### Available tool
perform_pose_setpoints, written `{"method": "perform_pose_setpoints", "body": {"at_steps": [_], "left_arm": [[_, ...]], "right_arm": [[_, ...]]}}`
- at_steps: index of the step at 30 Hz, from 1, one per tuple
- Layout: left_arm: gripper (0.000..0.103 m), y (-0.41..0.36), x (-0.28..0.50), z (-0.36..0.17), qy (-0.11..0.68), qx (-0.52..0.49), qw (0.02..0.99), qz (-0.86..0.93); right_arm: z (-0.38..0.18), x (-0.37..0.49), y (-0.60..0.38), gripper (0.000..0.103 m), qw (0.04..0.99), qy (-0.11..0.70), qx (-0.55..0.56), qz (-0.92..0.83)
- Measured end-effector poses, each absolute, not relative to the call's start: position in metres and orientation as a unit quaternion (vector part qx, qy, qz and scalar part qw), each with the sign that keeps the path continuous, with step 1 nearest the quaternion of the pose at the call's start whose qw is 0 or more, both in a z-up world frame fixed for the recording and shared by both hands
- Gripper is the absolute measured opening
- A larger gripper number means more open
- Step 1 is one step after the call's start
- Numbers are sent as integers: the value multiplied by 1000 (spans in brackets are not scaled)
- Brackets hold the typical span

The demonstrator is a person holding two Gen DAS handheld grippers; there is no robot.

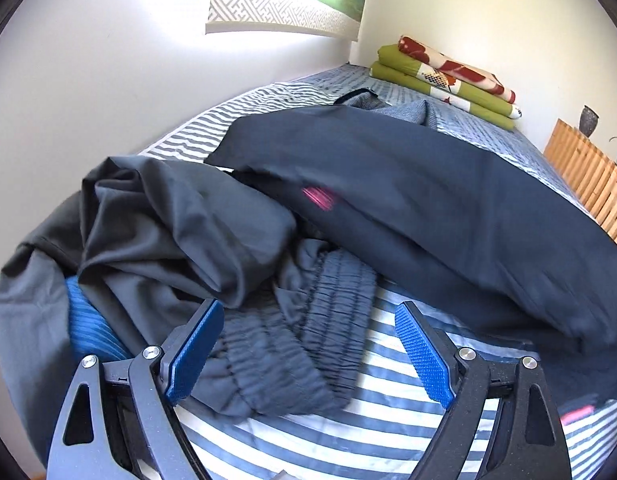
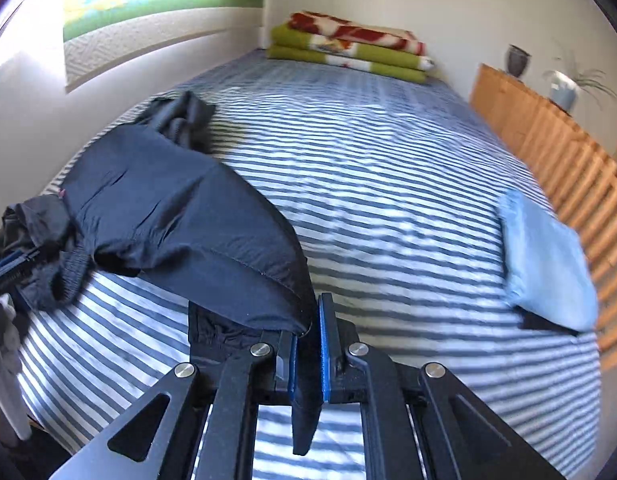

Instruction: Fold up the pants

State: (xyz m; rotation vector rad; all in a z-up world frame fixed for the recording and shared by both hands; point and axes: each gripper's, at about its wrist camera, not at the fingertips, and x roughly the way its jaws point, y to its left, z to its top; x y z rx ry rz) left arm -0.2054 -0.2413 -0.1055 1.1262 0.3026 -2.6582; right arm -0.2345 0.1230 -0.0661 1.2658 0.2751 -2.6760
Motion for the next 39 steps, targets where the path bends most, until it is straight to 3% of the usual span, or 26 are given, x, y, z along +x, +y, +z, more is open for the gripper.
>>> {"method": "perform_pose_setpoints", "body": {"at_steps": [7,9,10,12,15,23,25,27,29,32,36,39], "left_arm": [[90,-183,-207,-112,79,410,54,-907],[90,-162,-213,-111,75,425,24,-902],[90,-151,-211,-109,67,430,16,-900],[90,-126,-214,-109,47,445,1,-894],[90,-79,-217,-105,26,468,-51,-882],[90,61,-231,-74,-64,460,-137,-875],[90,88,-241,-61,-83,452,-138,-877],[90,109,-259,-51,-97,448,-143,-877],[92,128,-283,-46,-110,451,-146,-874],[98,151,-321,-48,-114,466,-156,-863],[98,172,-361,-63,-103,491,-158,-851],[98,171,-394,-103,-116,530,-152,-826]], "right_arm": [[-61,-226,243,8,-48,65,423,-902],[-70,-232,268,13,-37,45,456,-888],[-76,-233,282,17,-15,21,478,-878],[-85,-228,301,40,4,-14,494,-869],[-90,-215,324,56,3,-35,475,-880],[-113,-212,351,57,39,-107,470,-876],[-119,-217,349,57,53,-130,472,-870],[-124,-217,336,36,85,-135,481,-862],[-129,-213,318,26,96,-103,488,-861],[-146,-201,292,1,142,-110,517,-837],[-165,-181,270,1,170,-96,547,-814],[-146,-170,283,6,155,-96,519,-835]]}}
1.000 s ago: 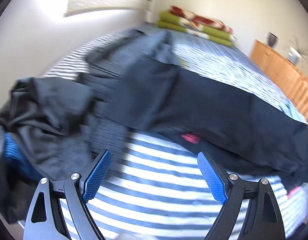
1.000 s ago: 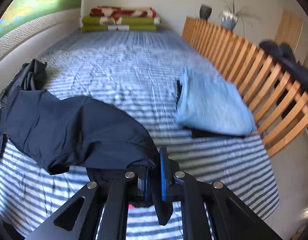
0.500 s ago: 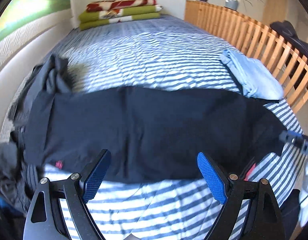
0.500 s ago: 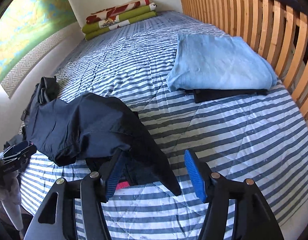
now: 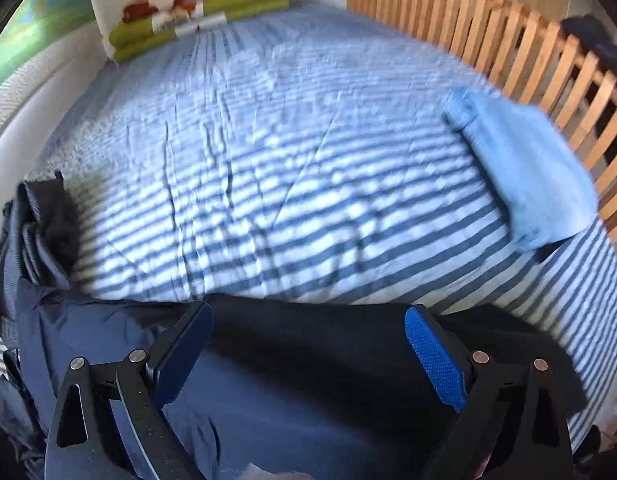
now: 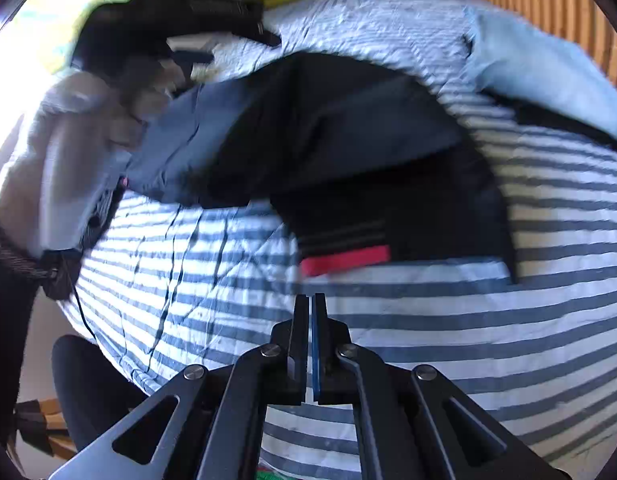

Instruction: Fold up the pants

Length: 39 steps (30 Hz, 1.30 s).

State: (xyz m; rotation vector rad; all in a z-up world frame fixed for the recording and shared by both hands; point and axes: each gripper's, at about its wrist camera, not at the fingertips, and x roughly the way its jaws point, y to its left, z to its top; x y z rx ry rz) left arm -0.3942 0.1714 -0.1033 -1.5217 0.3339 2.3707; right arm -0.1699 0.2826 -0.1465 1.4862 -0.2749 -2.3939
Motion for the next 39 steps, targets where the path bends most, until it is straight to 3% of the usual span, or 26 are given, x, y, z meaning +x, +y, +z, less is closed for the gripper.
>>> {"method": "perform_pose_setpoints", "body": {"at_steps": [1,3,5,6,12,14,15,20,25,31,36,39], "left_arm": [[98,167,-400,-118,114,-551,155,812],[98,154,-399,-138,93,-581,164,792],[98,138,-390,-153,76,-591,177,784],[98,131,-380,-159,73,-595,181,780],[98,96,-318,-174,76,-582,198,785],[98,82,-301,-171,71,-574,199,791],[98,75,-294,-169,64,-572,198,793],[98,34,-252,-167,71,-568,167,802],[98,-3,-220,-158,44,-560,134,816],[98,-39,-205,-187,1,-591,98,800],[103,-30,-188,-191,56,-567,92,816],[103,-34,-182,-190,50,-559,95,822]], "right_arm": [[-140,-169,290,10,145,-101,509,-842],[-121,-175,310,45,118,-129,482,-858],[-107,-185,326,61,99,-156,454,-872],[-102,-193,332,63,89,-166,441,-878],[-120,-286,332,65,62,-195,470,-859],[-138,-300,322,61,87,-229,501,-830],[-145,-300,313,55,103,-240,512,-818],[-149,-239,256,53,124,-138,508,-841],[-150,-166,247,48,182,-116,518,-827],[-136,-142,273,47,177,-139,513,-829],[-114,-158,302,48,128,-160,478,-854],[-109,-177,313,50,112,-175,470,-858]]}}
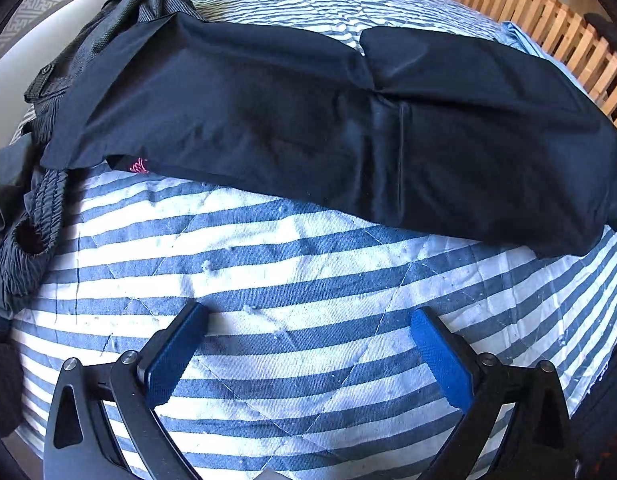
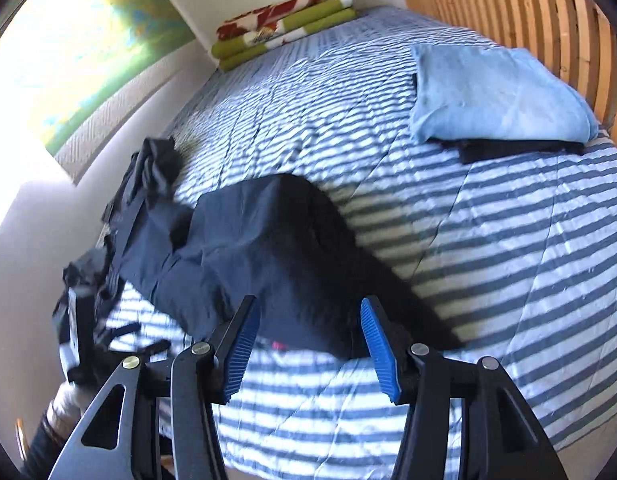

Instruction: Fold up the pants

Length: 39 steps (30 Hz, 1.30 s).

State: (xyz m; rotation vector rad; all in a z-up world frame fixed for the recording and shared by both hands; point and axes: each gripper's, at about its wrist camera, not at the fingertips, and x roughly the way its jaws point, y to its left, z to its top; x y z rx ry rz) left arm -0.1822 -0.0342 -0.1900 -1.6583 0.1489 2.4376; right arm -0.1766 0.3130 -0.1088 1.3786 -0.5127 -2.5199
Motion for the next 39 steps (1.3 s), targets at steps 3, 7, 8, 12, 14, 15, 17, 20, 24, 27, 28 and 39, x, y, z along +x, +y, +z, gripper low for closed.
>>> {"method": "perform_pose_setpoints", "body": {"at_steps": [3,7,8,12,14,15,17,20,24,27,28,39], "left_arm": [[103,-38,-175,-189,56,-552,107,825],[103,-40,-172,-188,60,-560,113,818],[103,-41,-172,-188,62,-562,113,817],[103,-47,-167,-177,60,-565,122,814],[103,-57,-163,-161,46,-546,118,828],[103,-65,-162,-149,35,-534,117,837],[103,-78,-163,-127,12,-514,115,850],[103,-95,-177,-88,-11,-488,122,864],[103,-63,-208,-50,-3,-456,145,878],[103,-25,-232,-45,5,-461,186,868],[103,-14,-248,-50,15,-469,197,861],[103,8,-212,-167,13,-554,223,802]], "right_arm": [[-111,-199,317,51,103,-179,473,-856],[-120,-236,314,59,107,-192,487,-846],[-123,-246,311,64,119,-197,491,-840],[-140,-281,279,70,162,-205,526,-809],[-146,-286,253,67,159,-172,538,-810],[-144,-284,240,54,155,-146,536,-817],[-136,-267,218,27,160,-106,516,-835],[-132,-232,195,12,199,-85,514,-830],[-148,-183,170,7,242,-84,537,-804],[-161,-147,149,7,270,-68,548,-789],[-166,-136,142,7,280,-59,552,-783],[-123,-88,207,54,268,-88,507,-814]]}}
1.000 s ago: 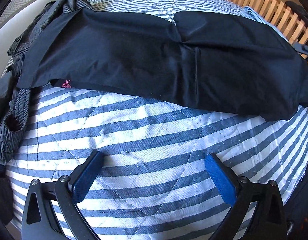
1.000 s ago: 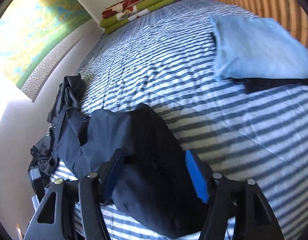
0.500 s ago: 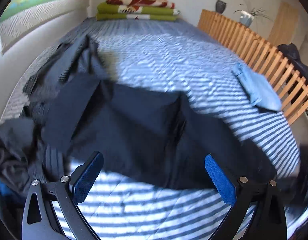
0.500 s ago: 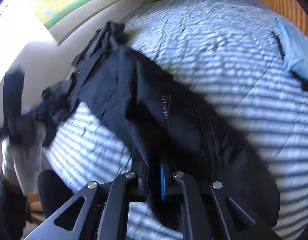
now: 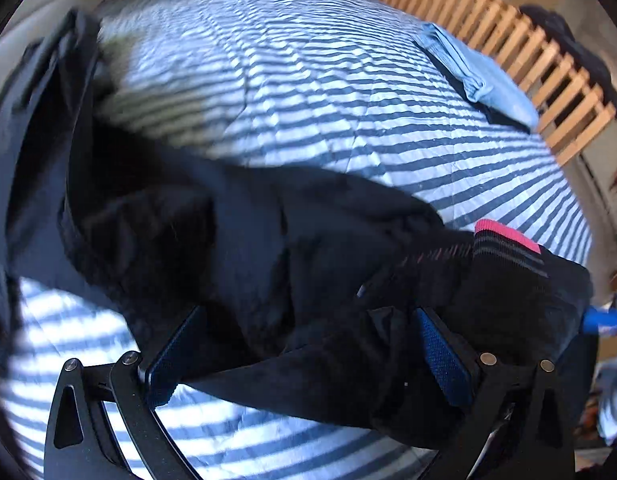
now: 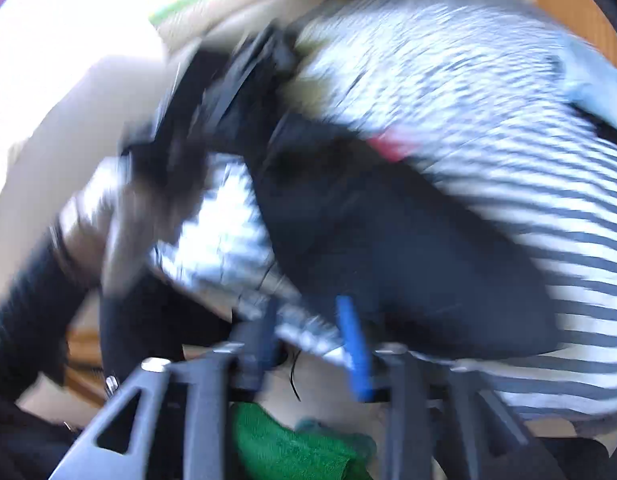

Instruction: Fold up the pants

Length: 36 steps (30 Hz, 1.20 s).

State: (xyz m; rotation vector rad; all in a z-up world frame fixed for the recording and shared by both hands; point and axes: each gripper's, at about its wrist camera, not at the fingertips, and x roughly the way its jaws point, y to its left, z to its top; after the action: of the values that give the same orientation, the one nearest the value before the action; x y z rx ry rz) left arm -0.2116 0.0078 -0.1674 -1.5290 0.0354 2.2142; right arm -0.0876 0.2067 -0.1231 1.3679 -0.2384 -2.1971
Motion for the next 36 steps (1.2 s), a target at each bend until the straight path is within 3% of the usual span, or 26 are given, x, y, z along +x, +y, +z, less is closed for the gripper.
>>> {"method": "perform_pose_setpoints", "body": {"at_steps": [2,11,18,27,31,36], "left_arm": [[103,0,-210,-182,-15,-557,228,798],[103,13,-198,-136,-64,-518,293,801],[103,28,-190,-112,-42,-507,326,797],[103,14,-164,-73,-41,-477,344,808],[103,38,-139,-69,-5,-479,395,784],[103,75,-118,-107,87,-511,397,757]], "right_arm": [[-110,-96,239,64,231,-110,485,-836],[-151,-133,286,65,134,-145,551,-811],[-150,-113,256,64,182,-107,560,-802],[-138,-100,251,64,210,-114,554,-797],[-141,-99,246,64,213,-105,556,-796],[-144,-99,248,65,215,-106,557,-795]]}}
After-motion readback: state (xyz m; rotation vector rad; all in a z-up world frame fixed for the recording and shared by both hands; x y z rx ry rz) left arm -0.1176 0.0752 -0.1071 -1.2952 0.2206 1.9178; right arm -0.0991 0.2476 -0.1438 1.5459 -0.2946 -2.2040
